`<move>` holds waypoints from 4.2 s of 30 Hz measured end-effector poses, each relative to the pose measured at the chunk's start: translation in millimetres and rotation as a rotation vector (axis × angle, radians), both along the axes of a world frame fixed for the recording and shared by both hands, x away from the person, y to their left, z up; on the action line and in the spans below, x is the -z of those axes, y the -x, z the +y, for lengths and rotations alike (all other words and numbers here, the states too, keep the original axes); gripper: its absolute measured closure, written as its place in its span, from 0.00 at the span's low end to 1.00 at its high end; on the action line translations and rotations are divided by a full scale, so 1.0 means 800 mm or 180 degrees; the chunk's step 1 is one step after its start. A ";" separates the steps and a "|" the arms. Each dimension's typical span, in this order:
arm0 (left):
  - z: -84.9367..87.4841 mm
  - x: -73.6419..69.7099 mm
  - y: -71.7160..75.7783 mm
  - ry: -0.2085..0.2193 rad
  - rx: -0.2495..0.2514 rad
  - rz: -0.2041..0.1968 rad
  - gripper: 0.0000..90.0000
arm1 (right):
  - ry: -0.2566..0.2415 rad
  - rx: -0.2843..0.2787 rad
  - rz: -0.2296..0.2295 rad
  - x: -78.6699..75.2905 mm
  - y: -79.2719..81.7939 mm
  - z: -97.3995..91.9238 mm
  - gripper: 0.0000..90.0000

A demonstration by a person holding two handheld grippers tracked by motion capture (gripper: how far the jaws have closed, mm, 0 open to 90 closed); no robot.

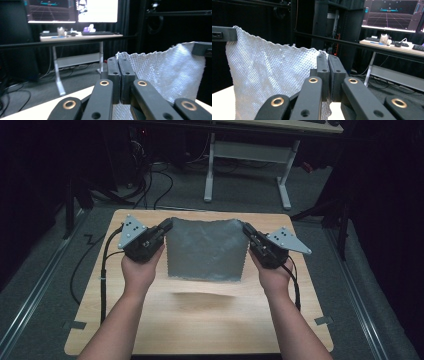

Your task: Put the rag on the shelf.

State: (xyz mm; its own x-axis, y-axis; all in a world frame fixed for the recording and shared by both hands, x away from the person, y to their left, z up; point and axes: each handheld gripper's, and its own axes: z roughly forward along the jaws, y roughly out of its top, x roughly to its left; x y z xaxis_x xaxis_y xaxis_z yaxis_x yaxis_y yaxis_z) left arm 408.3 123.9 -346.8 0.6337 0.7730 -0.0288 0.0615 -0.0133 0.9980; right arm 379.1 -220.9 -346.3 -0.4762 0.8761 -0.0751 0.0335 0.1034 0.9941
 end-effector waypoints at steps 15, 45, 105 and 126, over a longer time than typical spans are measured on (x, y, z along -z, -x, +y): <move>-0.006 0.009 -0.074 -0.0058 -0.0148 0.0198 1.00 | -0.0063 0.0056 0.0195 0.002 -0.065 -0.002 0.99; -0.028 0.008 -0.165 -0.0378 -0.0354 0.0339 1.00 | 0.0055 0.0209 0.0477 -0.001 -0.169 -0.007 0.99; -0.015 0.156 -0.146 -0.0276 0.0010 0.1290 0.77 | 0.0083 0.0151 0.1229 0.145 -0.150 -0.024 0.85; 0.031 0.125 -0.131 -0.0174 -0.0329 0.1134 0.60 | 0.0171 0.0336 0.1048 0.110 -0.141 -0.043 0.71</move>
